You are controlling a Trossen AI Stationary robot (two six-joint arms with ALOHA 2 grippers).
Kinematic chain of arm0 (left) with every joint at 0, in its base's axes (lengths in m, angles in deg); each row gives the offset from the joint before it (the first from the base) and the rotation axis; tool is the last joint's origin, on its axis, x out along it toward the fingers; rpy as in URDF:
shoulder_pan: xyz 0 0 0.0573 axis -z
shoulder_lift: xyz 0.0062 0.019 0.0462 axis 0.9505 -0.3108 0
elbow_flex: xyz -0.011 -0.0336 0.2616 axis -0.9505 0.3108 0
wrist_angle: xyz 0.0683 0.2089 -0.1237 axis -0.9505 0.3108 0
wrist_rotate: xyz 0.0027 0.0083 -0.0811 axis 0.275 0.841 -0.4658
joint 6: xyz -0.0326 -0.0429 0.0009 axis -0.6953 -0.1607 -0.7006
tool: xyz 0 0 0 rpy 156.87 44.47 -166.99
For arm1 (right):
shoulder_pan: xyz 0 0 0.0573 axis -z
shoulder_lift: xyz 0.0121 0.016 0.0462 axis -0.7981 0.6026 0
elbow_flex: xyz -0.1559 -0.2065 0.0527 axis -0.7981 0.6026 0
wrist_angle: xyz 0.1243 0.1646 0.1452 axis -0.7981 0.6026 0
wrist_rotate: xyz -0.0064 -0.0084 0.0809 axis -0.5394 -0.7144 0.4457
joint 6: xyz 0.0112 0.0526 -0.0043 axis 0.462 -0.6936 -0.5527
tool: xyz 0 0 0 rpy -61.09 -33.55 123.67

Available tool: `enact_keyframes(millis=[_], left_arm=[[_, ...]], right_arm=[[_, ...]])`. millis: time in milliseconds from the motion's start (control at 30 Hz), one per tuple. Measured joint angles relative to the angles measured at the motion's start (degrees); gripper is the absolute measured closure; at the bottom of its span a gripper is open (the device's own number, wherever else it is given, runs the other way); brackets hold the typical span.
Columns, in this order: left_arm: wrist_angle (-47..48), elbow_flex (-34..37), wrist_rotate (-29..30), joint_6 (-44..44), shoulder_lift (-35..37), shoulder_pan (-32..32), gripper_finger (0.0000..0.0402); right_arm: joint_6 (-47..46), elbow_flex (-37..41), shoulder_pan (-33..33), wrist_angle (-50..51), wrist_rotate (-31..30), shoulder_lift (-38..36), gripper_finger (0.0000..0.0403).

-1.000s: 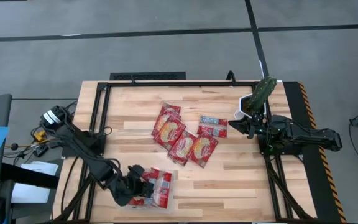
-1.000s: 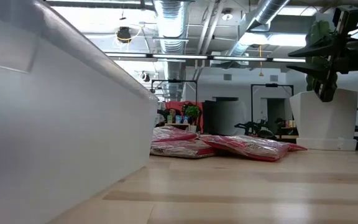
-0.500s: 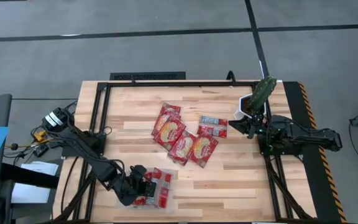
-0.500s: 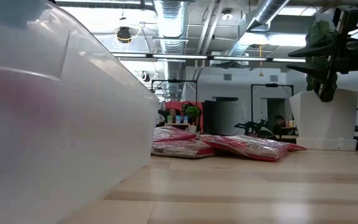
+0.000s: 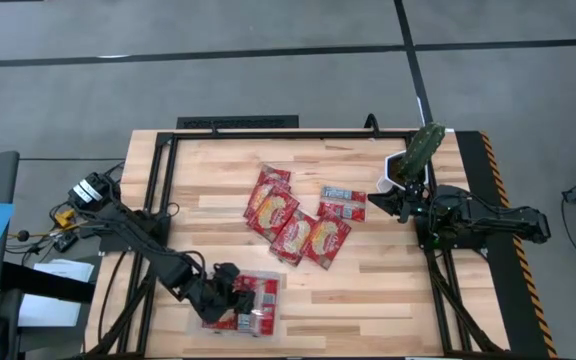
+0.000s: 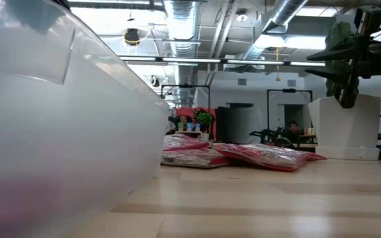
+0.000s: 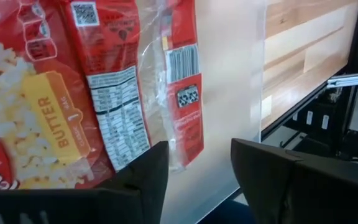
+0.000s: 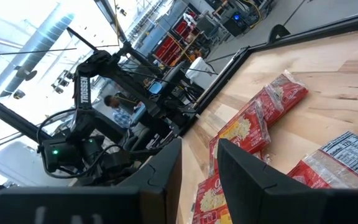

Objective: Sort popcorn bags into baskets
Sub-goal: Put the popcorn bag into the transparent bin

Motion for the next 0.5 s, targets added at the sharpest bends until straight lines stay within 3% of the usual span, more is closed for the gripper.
enact_keyframes(millis=[233, 400, 500], left_arm=[[3.6, 0.0, -2.2, 6.3, 3.3, -4.1, 0.0237], [16.9, 0.0, 1.5, 14.0, 12.1, -10.4, 0.0236], [23.4, 0.0, 2.8, 23.4, 17.1, -17.1, 0.0236]], right_arm=[[0.0, 0.0, 0.0, 0.0, 0.0, 0.0, 0.0277], [0.0, 0.0, 0.0, 0.0, 0.0, 0.0, 0.0273], [0.0, 0.0, 0.0, 0.0, 0.0, 0.0, 0.0274]])
